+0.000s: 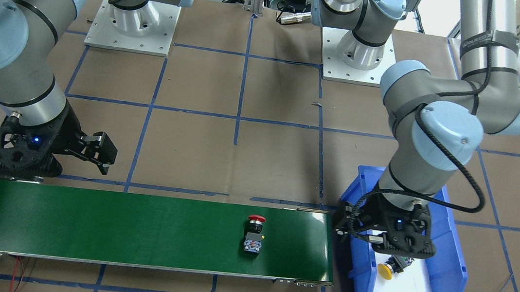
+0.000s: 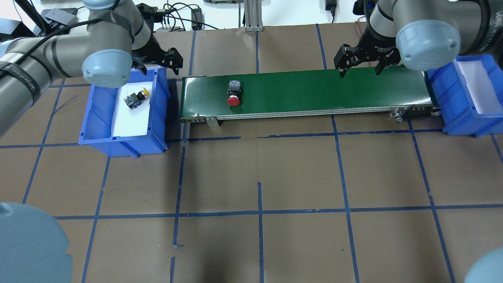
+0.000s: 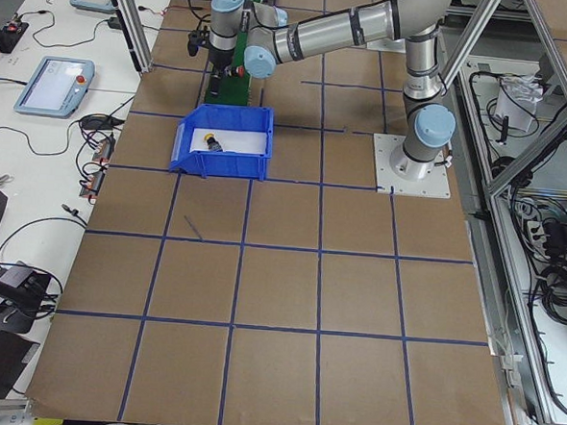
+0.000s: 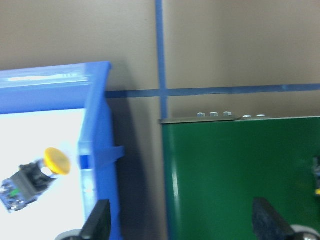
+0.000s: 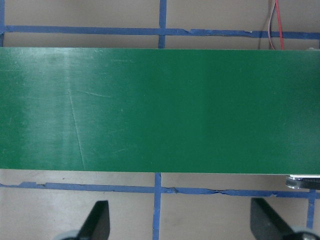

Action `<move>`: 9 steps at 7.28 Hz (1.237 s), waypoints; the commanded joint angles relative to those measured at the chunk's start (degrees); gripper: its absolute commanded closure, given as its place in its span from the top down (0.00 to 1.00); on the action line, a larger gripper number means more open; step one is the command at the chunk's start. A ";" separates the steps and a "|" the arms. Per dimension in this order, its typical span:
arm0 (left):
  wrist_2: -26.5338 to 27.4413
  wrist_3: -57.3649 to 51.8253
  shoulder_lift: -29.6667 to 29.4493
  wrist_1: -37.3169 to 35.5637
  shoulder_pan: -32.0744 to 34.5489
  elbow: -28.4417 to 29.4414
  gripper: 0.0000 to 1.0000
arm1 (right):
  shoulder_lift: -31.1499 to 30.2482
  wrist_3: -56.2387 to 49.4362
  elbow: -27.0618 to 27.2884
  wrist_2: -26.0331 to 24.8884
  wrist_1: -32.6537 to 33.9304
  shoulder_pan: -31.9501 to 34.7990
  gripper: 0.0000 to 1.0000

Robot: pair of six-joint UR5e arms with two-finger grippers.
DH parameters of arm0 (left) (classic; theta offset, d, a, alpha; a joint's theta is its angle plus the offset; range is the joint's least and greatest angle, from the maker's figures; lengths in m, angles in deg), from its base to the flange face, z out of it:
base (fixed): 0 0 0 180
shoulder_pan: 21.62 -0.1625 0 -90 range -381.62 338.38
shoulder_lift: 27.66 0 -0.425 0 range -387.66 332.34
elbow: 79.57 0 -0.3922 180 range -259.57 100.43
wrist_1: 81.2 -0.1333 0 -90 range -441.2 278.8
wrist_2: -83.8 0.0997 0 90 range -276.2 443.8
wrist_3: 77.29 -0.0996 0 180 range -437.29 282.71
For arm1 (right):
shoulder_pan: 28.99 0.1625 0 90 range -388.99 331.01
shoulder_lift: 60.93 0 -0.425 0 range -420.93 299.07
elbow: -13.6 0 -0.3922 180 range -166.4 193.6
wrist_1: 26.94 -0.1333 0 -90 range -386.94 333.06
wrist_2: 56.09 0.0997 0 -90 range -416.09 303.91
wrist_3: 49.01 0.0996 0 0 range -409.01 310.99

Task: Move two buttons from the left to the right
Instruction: 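Return the left gripper to the bin while the right gripper moves over the belt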

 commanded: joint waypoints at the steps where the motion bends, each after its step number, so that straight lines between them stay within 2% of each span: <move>1: -0.29 -7.81 0.78 1.59 -4.91 0.04 1.00 | 0.77 -0.03 -1.13 0.12 0.38 1.68 1.00; 2: -0.47 -8.72 -0.18 1.50 -6.84 -0.05 1.00 | 2.08 0.06 -2.62 0.03 0.29 3.52 1.00; 3: -0.47 -9.69 -0.54 1.50 -7.64 -0.05 0.92 | 3.57 0.15 -3.86 -0.32 0.29 4.84 1.00; 4: -0.12 -11.70 -0.28 1.42 -7.65 -0.05 0.91 | 4.46 -0.03 -3.87 -0.24 0.29 4.94 1.00; 7: 0.59 -28.47 -0.45 0.54 -7.83 -0.13 0.92 | 6.31 1.02 -4.04 -0.06 0.99 4.94 1.00; 9: 0.85 -39.72 -0.89 -0.34 -7.83 -0.66 0.92 | 8.76 4.98 -4.13 -0.06 5.53 4.94 1.00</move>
